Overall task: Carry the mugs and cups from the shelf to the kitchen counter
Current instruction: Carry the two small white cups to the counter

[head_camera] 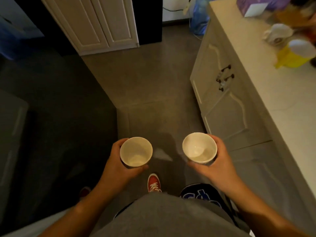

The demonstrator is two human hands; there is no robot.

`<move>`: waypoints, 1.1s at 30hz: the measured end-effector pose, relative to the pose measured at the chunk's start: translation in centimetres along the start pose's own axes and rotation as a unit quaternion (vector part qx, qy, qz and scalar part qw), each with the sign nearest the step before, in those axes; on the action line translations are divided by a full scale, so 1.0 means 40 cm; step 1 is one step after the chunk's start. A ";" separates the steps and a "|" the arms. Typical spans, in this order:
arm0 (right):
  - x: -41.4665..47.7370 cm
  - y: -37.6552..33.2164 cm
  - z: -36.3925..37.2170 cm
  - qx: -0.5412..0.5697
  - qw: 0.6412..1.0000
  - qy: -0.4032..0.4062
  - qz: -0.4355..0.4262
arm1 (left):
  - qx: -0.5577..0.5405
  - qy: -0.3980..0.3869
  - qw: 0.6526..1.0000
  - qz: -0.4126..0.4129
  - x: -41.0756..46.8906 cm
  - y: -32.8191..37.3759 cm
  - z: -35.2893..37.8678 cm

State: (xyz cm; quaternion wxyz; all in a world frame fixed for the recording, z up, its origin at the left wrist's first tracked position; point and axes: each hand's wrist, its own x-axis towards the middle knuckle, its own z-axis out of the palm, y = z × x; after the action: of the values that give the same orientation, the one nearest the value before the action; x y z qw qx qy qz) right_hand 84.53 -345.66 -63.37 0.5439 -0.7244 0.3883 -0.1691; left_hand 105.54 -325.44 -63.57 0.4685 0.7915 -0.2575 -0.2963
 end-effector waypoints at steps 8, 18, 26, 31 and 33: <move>0.127 0.060 -0.141 0.013 0.991 0.078 0.108 | -0.009 -0.067 0.997 0.046 0.357 0.145 0.149; 0.481 0.065 -0.297 -0.017 0.992 0.092 0.088 | 0.007 -0.065 0.997 0.045 0.705 0.319 0.267; 0.840 -0.010 -0.304 -0.009 0.998 0.033 0.045 | 0.011 -0.030 0.999 -0.013 0.863 0.331 0.227; 1.036 -0.056 -0.280 -0.018 0.998 0.035 0.040 | 0.001 -0.038 0.999 -0.034 1.046 0.343 0.206; 1.098 -0.069 -0.273 -0.015 0.998 0.045 0.046 | -0.002 -0.055 0.998 -0.028 1.142 0.361 0.199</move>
State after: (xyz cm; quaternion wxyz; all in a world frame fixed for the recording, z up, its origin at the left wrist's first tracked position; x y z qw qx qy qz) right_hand 106.46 -385.32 -64.79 0.5219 -0.7053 0.4484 -0.1705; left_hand 129.63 -367.61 -64.10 0.4469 0.7799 -0.2600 -0.3528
